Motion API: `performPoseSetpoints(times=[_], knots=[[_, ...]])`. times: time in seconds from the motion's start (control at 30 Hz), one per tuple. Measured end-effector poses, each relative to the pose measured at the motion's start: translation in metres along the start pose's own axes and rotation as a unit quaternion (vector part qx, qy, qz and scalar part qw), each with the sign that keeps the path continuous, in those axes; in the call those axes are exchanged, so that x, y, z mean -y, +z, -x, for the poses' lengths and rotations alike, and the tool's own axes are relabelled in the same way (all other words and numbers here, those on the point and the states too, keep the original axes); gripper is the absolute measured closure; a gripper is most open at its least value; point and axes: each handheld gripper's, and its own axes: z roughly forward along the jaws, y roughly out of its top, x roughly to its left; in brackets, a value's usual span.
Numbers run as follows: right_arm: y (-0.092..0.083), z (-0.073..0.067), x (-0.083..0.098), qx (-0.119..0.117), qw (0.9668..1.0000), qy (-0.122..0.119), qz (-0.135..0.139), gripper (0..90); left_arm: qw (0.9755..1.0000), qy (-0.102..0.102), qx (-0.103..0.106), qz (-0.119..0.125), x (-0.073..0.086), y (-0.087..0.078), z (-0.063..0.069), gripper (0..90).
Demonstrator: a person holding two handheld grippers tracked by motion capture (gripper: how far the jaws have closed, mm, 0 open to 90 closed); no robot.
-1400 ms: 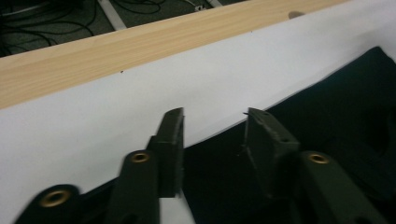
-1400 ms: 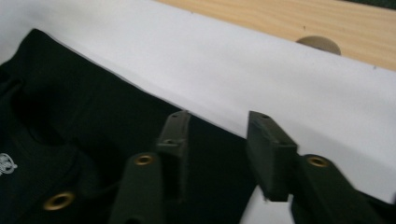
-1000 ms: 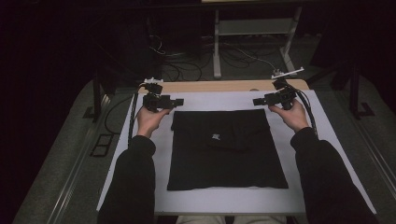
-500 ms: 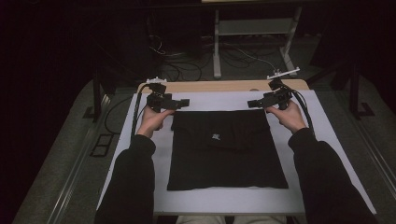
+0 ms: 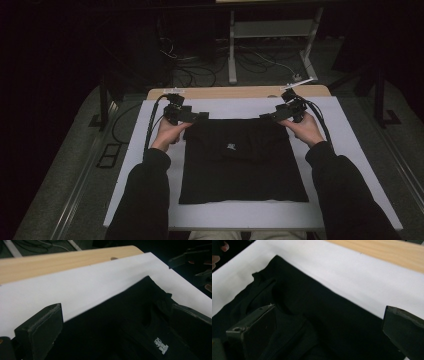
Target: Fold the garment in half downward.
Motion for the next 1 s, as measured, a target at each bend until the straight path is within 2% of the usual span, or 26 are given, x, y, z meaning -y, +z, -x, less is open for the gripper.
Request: performPoseSetpoints(times=[0.13,0.27,0.37,0.47,0.67,1.0], knots=[[0.005,-0.002,0.003,-0.006,1.0,-0.003,-0.007,0.0,1.0,-0.005,0.008,-0.002,0.004,0.006,0.0,0.0],[0.01,-0.003,0.007,-0.014,0.9999,-0.006,-0.009,0.7,0.9995,-0.011,0.026,-0.017,0.007,0.012,0.0,0.0],[0.012,-0.002,0.009,-0.02,0.9998,-0.002,-0.009,3.1,0.9993,-0.011,0.021,-0.03,0.008,0.015,-0.001,0.0],[0.012,-0.001,0.011,-0.026,0.9996,-0.001,-0.009,5.9,0.9987,-0.021,0.029,-0.036,0.01,0.017,-0.004,1.3],[0.015,0.0,0.014,-0.034,0.9993,-0.002,-0.014,11.1,0.998,-0.039,0.034,-0.037,0.015,0.022,-0.01,5.6],[0.028,-0.002,0.018,-0.037,0.9987,-0.01,-0.032,15.6,0.9971,-0.049,0.037,-0.044,0.024,0.03,-0.016,11.2]])
